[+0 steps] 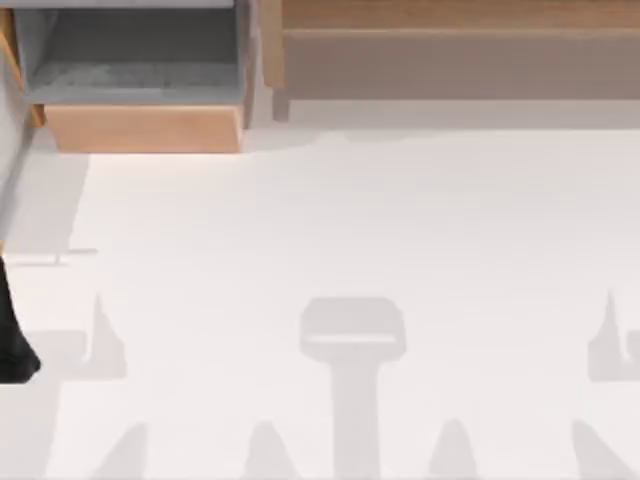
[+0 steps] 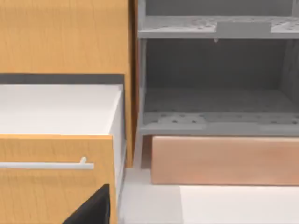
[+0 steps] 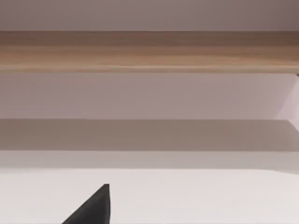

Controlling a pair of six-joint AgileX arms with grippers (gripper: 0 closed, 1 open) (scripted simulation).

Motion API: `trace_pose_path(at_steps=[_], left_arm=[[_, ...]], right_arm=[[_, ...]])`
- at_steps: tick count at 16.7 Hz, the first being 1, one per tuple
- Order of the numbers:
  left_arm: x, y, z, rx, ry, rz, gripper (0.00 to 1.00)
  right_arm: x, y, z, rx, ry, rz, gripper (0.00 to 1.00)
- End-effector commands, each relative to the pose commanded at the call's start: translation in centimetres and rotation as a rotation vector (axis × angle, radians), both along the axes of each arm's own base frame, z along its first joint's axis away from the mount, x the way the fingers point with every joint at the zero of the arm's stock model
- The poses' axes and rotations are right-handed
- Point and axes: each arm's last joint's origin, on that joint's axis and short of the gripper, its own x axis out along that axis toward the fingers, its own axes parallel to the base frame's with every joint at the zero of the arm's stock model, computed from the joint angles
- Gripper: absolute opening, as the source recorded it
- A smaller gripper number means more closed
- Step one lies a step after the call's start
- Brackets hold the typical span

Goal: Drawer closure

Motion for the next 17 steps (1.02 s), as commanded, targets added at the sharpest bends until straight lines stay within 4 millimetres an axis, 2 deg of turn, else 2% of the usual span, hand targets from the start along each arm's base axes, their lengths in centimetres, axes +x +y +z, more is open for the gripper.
trace_pose_path(at_steps=[4, 9, 13, 17], left_arm=[[0.1, -0.3, 0.8, 0.000, -0.016, -0.004, 1.00], [1.6, -2.0, 4.9, -0.014, -0.063, -0.007, 1.00], [4.9, -5.4, 7.4, -0.015, -0.030, 0.000, 1.00], [8.0, -10.5, 8.0, 0.000, 0.001, 0.000, 1.00]], right_arm=[[0.0, 0.0, 0.0, 0.000, 0.000, 0.000, 1.00], [0.0, 0.0, 0.0, 0.000, 0.000, 0.000, 1.00], [0.0, 0.0, 0.0, 0.000, 0.000, 0.000, 1.00], [0.0, 0.0, 0.0, 0.000, 0.000, 0.000, 1.00]])
